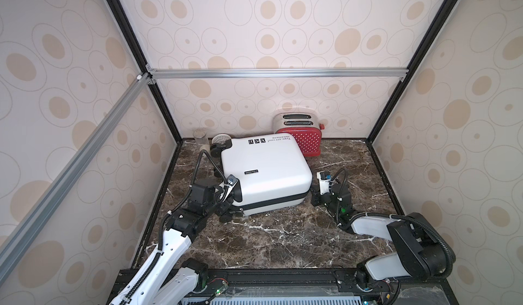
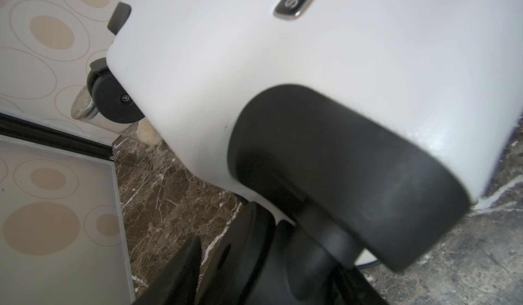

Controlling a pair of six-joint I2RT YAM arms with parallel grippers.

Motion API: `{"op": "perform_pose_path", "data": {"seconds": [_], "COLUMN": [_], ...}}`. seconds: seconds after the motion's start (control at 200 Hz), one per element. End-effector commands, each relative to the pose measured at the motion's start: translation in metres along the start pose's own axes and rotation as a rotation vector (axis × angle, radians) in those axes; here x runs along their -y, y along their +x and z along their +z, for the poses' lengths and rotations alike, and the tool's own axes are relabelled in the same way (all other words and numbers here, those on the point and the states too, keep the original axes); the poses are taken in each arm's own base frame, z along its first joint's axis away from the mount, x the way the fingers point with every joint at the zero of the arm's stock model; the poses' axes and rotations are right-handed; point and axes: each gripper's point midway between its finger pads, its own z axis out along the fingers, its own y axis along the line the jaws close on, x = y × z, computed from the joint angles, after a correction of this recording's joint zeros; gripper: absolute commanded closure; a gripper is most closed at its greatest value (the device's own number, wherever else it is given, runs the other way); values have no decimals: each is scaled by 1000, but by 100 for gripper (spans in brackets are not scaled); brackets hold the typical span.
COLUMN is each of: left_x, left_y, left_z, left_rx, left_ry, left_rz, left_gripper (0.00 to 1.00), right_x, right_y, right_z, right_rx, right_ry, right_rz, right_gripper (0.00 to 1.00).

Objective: Open the suitcase zippers
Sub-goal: Unzip the zipper on the suitcase, then adjust the suitcase at the center of the board.

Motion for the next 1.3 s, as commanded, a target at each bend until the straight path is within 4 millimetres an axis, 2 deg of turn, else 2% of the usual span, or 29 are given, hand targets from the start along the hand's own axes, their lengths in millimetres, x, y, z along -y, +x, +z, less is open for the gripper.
{"op": "perform_pose_path", "data": {"seconds": [0.0, 0.15, 0.225, 0.235, 0.26, 0.55, 0.705, 0.72, 0.77, 0.945, 1.055, 1.146, 1.206, 1.296], "left_x": [-25, -23, -23, -22, -22, -19, -21, -21, -21, -22, -18, -11, -6, 3], "left_y": [-26, -25, -25, -25, -25, -24, -26, -26, -27, -32, -49, -66, -77, -94], "left_z": [-7, -8, -8, -8, -8, -8, -7, -7, -4, 6, -1, -13, -22, -37], "left_rx": [92, 95, 97, 96, 95, 97, 102, 104, 103, 70, 116, 173, 213, 283], "left_ry": [-86, -79, -79, -79, -78, -59, -73, -72, -70, -47, 8, 80, 125, 209], "left_rz": [-93, -88, -84, -84, -83, -77, -69, -68, -72, -96, -124, -129, -144, -155], "left_gripper": [71, 71, 71, 71, 71, 70, 69, 69, 66, 39, 31, 27, 20, 19], "right_x": [-4, 0, -8, -1, 0, -17, -29, -39, -46, -62, -76, -87, -94, -105], "right_y": [-17, -32, -37, -39, -41, -50, -48, -45, -40, -35, -28, -22, -17, -9], "right_z": [8, 19, 26, 26, 28, 48, 33, 31, 24, 0, -14, -26, -33, -42], "right_rx": [43, 74, 77, 82, 85, 88, 88, 79, 71, 95, 92, 94, 94, 95], "right_ry": [-57, -130, -190, -180, -190, -342, -333, -350, -346, -300, -293, -288, -284, -279], "right_rz": [-18, -9, -32, -30, -38, -102, -156, -169, -192, -202, -225, -235, -239, -242], "right_gripper": [100, 100, 100, 100, 100, 100, 100, 100, 100, 100, 100, 100, 100, 100]}}
